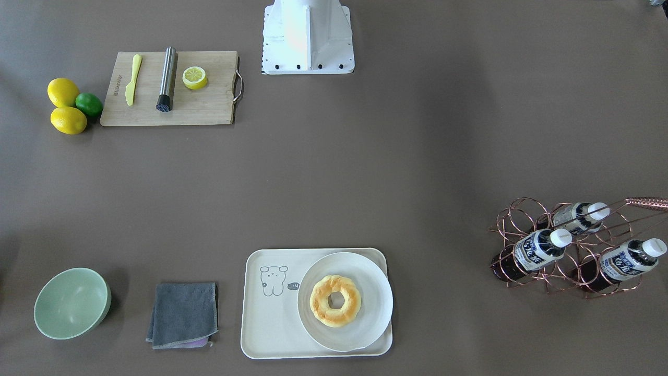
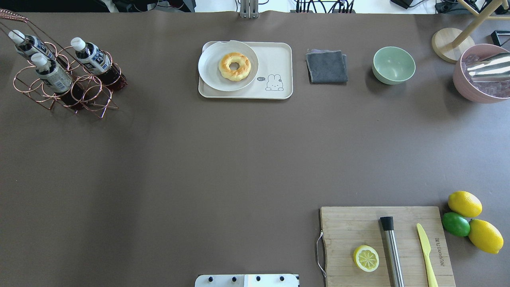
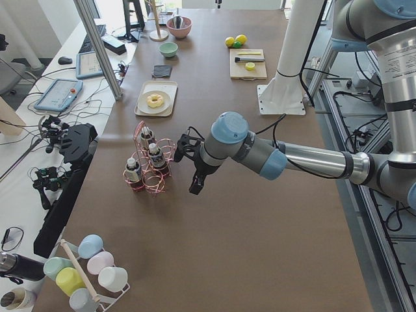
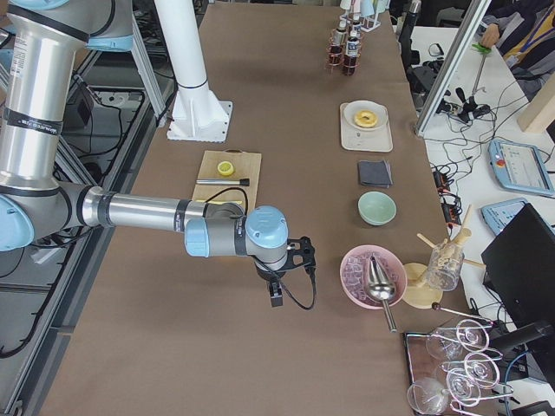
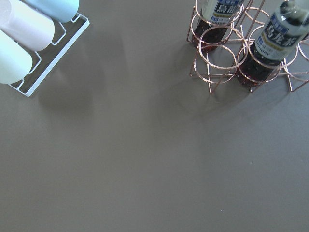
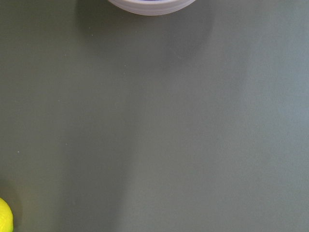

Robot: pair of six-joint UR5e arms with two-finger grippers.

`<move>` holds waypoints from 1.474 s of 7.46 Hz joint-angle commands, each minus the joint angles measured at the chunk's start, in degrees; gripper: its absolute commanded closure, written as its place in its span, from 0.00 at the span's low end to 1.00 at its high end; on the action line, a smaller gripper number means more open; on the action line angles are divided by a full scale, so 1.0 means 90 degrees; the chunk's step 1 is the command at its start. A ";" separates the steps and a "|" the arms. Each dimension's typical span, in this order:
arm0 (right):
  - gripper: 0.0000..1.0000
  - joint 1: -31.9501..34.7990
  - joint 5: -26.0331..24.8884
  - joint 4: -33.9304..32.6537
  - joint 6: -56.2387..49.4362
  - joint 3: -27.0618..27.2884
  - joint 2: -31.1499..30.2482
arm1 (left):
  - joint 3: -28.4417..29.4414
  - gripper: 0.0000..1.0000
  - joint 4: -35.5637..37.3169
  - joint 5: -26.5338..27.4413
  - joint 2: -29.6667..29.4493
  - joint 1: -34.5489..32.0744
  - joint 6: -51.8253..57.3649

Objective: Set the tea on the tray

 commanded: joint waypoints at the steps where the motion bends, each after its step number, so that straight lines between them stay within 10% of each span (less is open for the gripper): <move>1: 0.00 -0.0003 0.0171 0.0004 0.0010 0.0001 -0.0051 | -0.0039 0.05 -0.0071 0.0272 -0.0791 0.0388 -0.0582; 11: 0.00 -0.0003 0.0778 0.0238 0.0049 -0.0009 -0.0315 | 0.1601 0.05 -0.0248 0.1329 -0.3001 0.2234 -0.1941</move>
